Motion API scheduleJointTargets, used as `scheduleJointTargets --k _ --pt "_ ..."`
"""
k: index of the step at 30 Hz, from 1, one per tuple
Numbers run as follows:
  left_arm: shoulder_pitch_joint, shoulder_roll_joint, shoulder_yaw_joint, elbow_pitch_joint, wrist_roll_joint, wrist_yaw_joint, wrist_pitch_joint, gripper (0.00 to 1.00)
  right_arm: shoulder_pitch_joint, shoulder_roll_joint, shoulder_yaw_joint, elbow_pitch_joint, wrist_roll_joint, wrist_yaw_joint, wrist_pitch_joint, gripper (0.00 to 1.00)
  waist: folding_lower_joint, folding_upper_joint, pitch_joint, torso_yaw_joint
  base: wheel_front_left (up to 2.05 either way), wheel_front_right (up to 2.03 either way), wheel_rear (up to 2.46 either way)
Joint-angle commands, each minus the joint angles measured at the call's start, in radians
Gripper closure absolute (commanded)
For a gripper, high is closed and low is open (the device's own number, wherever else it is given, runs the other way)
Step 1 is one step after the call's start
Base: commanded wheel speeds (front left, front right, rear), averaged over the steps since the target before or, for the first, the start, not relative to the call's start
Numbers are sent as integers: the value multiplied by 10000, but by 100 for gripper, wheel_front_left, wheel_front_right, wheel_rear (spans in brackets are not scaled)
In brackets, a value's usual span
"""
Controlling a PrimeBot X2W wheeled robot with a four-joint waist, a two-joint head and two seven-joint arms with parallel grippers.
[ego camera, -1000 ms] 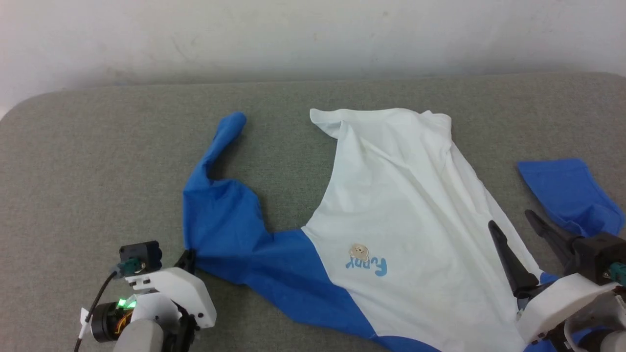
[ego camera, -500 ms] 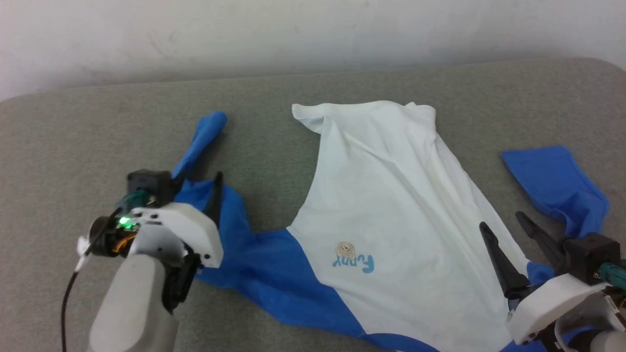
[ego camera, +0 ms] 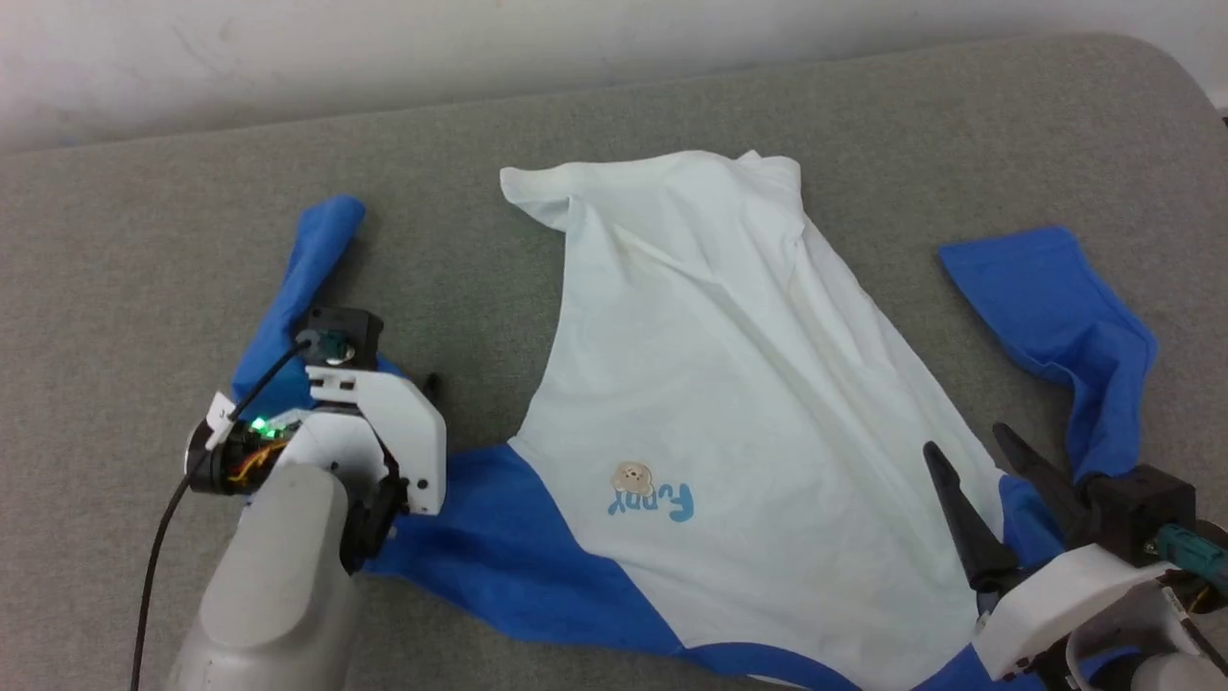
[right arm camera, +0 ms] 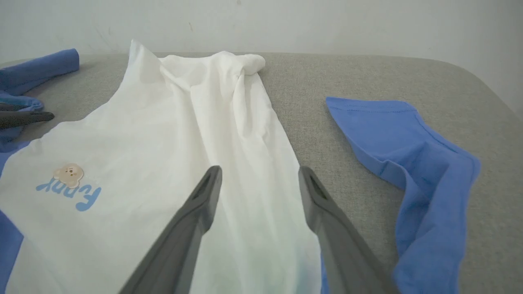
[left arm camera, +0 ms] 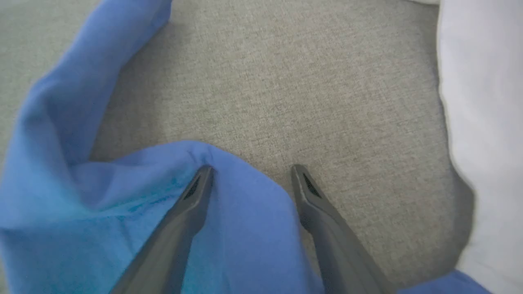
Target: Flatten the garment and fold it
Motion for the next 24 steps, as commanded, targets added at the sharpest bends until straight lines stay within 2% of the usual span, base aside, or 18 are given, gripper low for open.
scheduleJointTargets --k 1,2,3,8,12,20,24 --pt "248 134 -83 545 65 33 406 4 -150 76 9 64 21 -11 -85 0 1 0 144 -54 0 0 0" --pt "260 128 -113 615 20 -31 512 69 -170 85 18 96 14 -11 -94 0 1 0 154 -37 0 0 0" --pt "266 106 -123 644 -35 -71 561 100 -192 93 22 127 7 -11 -98 0 1 0 151 -12 0 0 0" --pt "282 -48 -109 421 -207 -113 -11 100 -259 82 31 273 -12 -11 -76 0 1 0 -63 149 0 0 0" --pt "191 -251 -57 37 -333 -176 -1252 100 -227 40 41 360 -15 -11 -42 0 1 0 -374 238 0 0 0" --pt "-27 -697 -371 -726 -471 -693 -3318 100 -110 28 59 402 -10 -11 72 0 1 0 -785 270 0 0 0" --pt "87 -864 -806 -619 -408 -840 -3304 100 -47 19 45 379 7 -11 99 0 1 0 -854 247 0 0 0"
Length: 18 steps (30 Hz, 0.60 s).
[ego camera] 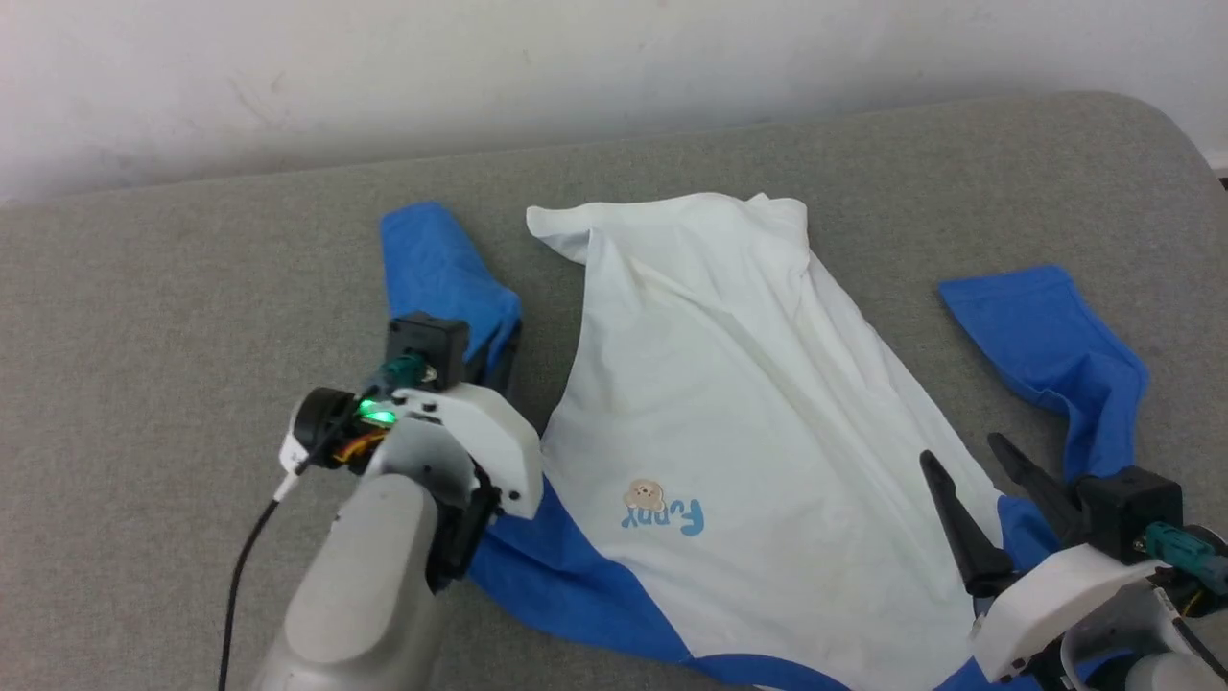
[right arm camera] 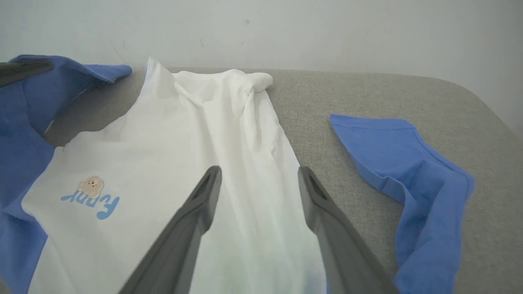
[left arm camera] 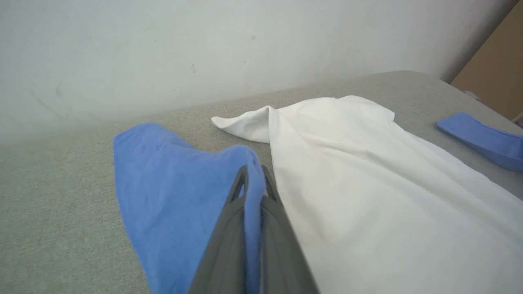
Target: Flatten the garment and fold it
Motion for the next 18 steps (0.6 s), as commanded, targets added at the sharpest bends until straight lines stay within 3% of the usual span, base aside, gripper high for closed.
scheduleJointTargets --k 1,7,8,9,10,18 --pt "80 -24 -95 94 37 -65 67 100 57 -5 -5 -25 11 -11 -6 0 0 -2 0 -16 0 0 0" --pt "521 -63 -920 1076 142 -447 830 100 98 73 10 36 9 -11 -16 0 0 -2 70 -106 0 0 0" --pt "586 -29 -1044 1281 192 -473 1041 70 99 90 27 60 6 -11 -24 0 0 -2 82 -121 0 0 0" --pt "618 11 -1157 1419 241 -503 1194 11 99 104 44 87 5 -11 -34 0 0 -2 93 -136 0 0 0" --pt "618 25 -1170 1467 240 -491 1210 0 95 120 55 112 9 -11 -44 0 0 -2 109 -152 0 0 0" --pt "52 461 -456 171 -315 -467 763 0 62 184 70 299 9 -11 -155 0 0 -2 99 -411 0 0 0"
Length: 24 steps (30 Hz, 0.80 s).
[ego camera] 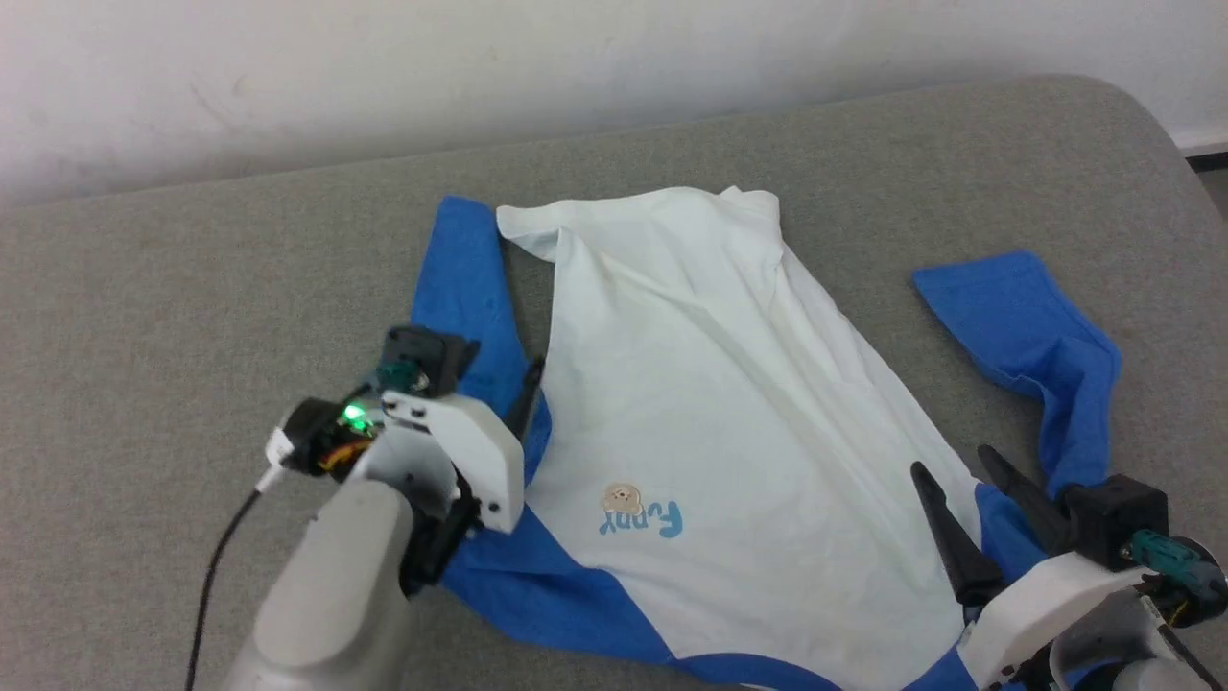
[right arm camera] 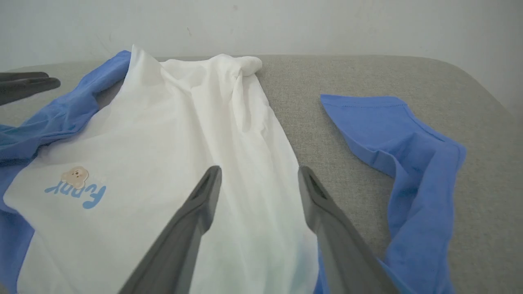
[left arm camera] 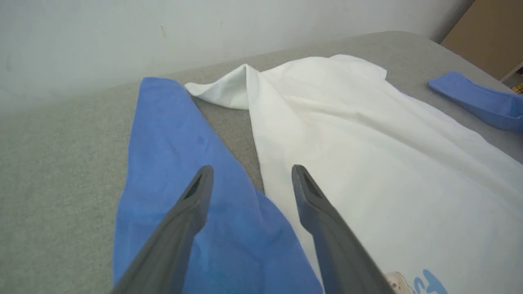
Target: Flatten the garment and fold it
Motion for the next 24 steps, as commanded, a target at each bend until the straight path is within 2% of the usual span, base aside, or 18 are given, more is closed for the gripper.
scheduleJointTargets --k 1,5,8,16,20,24 --pt "-316 127 156 -309 -149 -56 63 0 -2 40 -3 15 9 -11 -70 0 0 -2 7 -106 0 0 0" --pt "-1034 827 672 -1160 -457 -116 847 0 -119 80 40 27 -16 -11 -122 0 0 -2 203 -414 0 0 0" --pt "-1752 1319 790 -1126 -898 -312 1786 0 -303 154 89 -27 -35 -11 -222 0 0 -2 547 -738 0 0 0" --pt "-3684 2565 95 180 -1981 -511 4636 0 -754 423 198 -54 -108 -11 -570 0 0 -2 1566 -1577 0 0 0" --pt "-4255 3086 -132 975 -1887 -515 5365 0 -908 559 296 127 -110 -11 -738 0 0 -2 1901 -1881 0 0 0" --pt "-4511 3306 -193 1642 -1921 -517 5662 0 -1003 662 352 350 -88 -11 -903 0 0 -2 2086 -2062 0 0 0"
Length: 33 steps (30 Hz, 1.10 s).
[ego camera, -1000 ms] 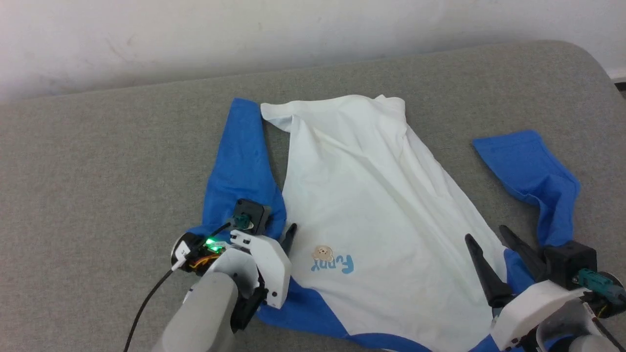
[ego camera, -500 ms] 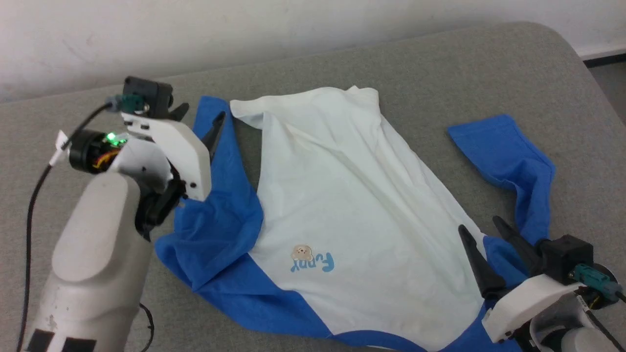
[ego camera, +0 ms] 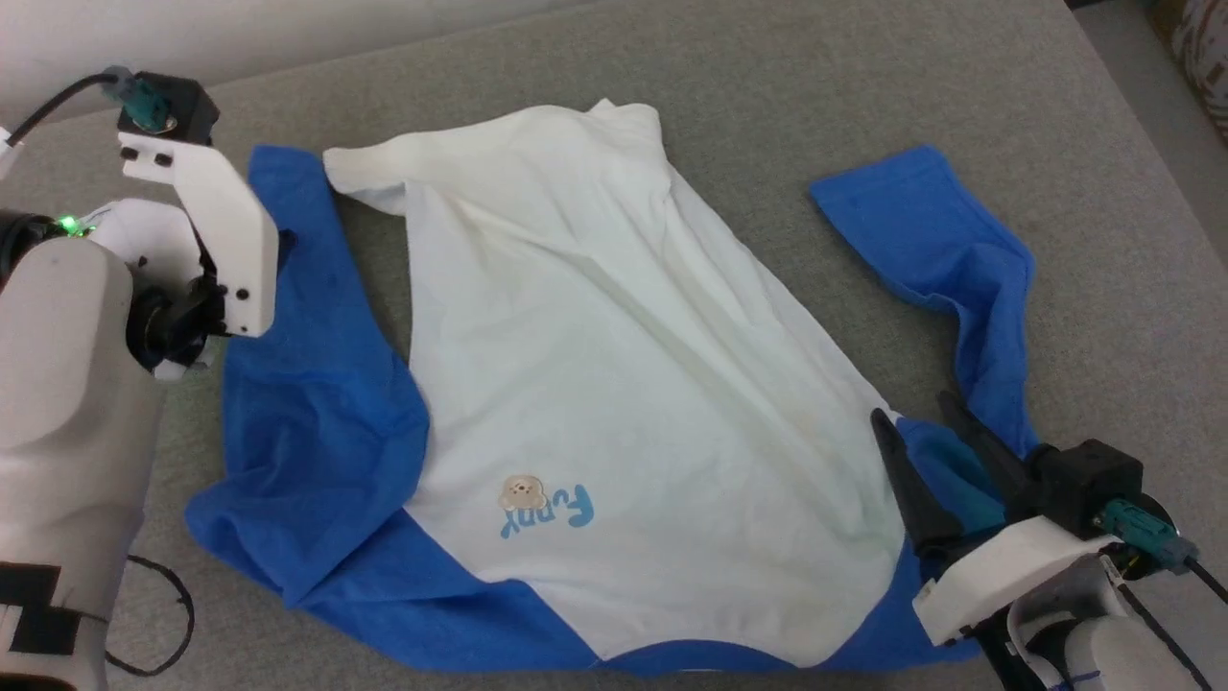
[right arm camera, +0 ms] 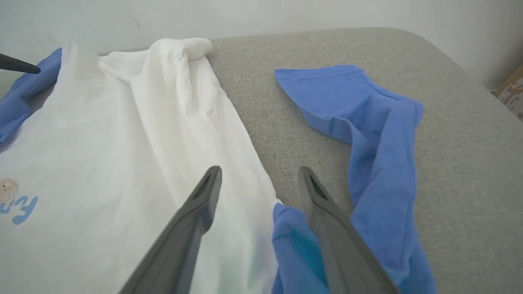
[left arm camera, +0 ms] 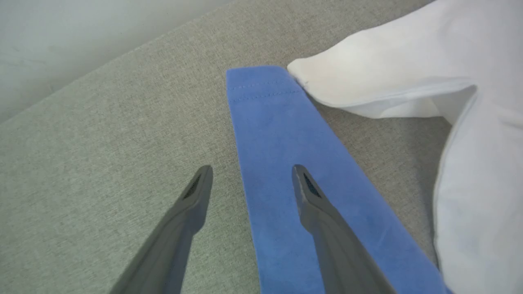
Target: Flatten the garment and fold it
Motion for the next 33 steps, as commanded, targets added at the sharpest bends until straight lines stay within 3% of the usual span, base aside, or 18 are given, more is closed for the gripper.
scheduleJointTargets --k 1,7,8,10,18,24,33 --pt "-162 72 -73 159 3 -62 73 0 -182 58 28 83 -53 -11 -115 0 -2 -2 351 -344 0 0 0" --pt "-184 415 -425 952 311 -8 743 0 -268 119 52 314 -69 -11 -255 0 -2 -2 449 -343 0 0 0" --pt "-169 450 -476 1048 320 -7 926 52 -283 118 50 336 -73 -11 -259 0 -2 -2 447 -323 0 0 0" --pt "-156 483 -533 1145 291 -9 1167 98 -312 108 34 369 -82 -11 -254 0 -2 -2 430 -258 0 0 0" --pt "-214 346 -296 1040 67 189 395 100 -297 -1 -77 459 -136 -11 -135 0 -2 -2 12 263 0 0 0" --pt "-352 -36 378 727 -548 200 -1523 100 -245 -89 -162 422 -137 -11 -5 0 -2 -2 -376 718 0 0 0" --pt "-11 -64 984 850 -1098 249 -2971 100 -128 -168 -256 260 -168 -11 164 0 -2 -2 -594 1142 0 0 0"
